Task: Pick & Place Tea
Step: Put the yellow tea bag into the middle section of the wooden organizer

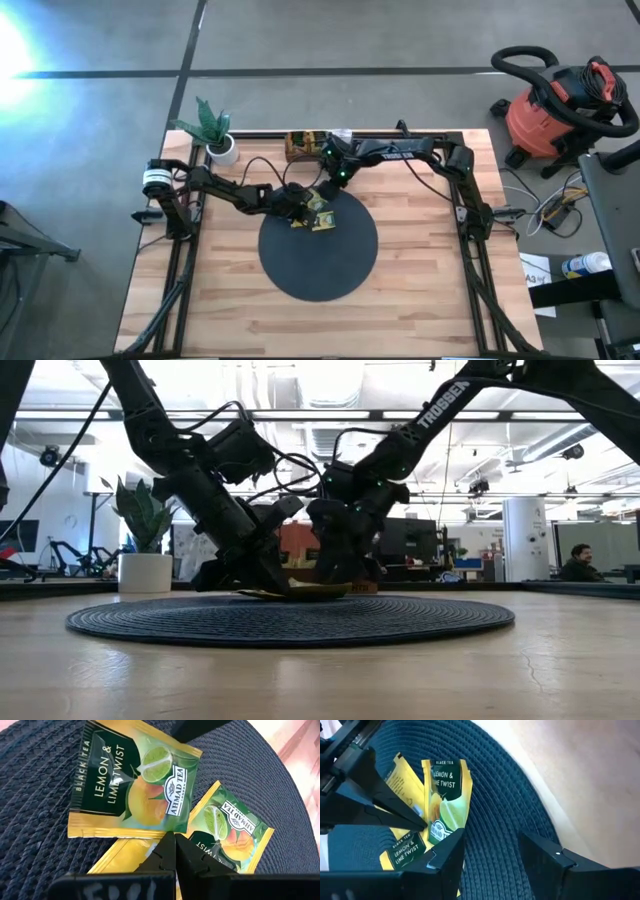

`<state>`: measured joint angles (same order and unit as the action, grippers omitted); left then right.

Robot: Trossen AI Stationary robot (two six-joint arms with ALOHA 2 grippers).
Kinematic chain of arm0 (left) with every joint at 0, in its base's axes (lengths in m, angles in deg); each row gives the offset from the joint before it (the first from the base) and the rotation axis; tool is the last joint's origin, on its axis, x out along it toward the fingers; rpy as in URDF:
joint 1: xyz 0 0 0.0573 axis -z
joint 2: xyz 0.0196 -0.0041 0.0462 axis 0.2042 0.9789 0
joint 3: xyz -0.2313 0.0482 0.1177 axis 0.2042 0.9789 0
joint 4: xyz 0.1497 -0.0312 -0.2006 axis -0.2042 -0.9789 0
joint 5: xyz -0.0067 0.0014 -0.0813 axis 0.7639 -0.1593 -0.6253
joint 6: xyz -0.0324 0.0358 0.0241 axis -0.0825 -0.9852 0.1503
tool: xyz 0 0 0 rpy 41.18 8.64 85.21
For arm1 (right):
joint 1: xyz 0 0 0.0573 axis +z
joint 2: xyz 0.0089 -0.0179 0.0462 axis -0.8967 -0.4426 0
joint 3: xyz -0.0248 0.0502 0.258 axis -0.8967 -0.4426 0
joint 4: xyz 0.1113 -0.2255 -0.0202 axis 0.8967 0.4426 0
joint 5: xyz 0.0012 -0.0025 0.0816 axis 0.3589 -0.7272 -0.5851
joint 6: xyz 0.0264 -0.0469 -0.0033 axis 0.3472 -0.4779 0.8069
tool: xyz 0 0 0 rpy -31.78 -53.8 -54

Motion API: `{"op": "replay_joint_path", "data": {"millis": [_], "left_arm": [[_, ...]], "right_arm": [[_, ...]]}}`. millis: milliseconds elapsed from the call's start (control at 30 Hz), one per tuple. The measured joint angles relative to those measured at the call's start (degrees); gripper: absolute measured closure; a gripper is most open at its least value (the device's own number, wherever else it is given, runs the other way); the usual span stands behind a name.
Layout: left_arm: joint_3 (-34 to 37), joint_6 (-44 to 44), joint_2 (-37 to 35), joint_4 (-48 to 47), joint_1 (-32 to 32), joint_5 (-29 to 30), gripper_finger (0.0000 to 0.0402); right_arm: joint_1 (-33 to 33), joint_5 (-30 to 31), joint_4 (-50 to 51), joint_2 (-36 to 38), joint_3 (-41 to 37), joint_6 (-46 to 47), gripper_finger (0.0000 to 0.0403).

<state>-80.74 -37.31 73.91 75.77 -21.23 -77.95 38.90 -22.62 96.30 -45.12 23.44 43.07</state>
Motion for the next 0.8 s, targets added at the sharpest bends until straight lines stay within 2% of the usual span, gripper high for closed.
{"op": "replay_joint_path", "data": {"millis": [167, 333, 800], "left_arm": [[0.0, -0.07, 0.0, 0.02, -0.05, -0.01, 0.0401], [0.0, -0.06, 0.0, 0.04, -0.08, 0.14, 0.0401], [0.07, -0.99, 0.0, 1.06, -0.09, 0.24, 0.0401]], "right_arm": [[0.31, -0.66, -1.72, 0.0, -0.72, 0.27, 0.022], [0.53, -5.12, -2.79, 0.0, -0.67, 0.53, 0.022], [1.35, -5.25, -4.08, 0.0, -0.63, 0.35, 0.0221]]}}
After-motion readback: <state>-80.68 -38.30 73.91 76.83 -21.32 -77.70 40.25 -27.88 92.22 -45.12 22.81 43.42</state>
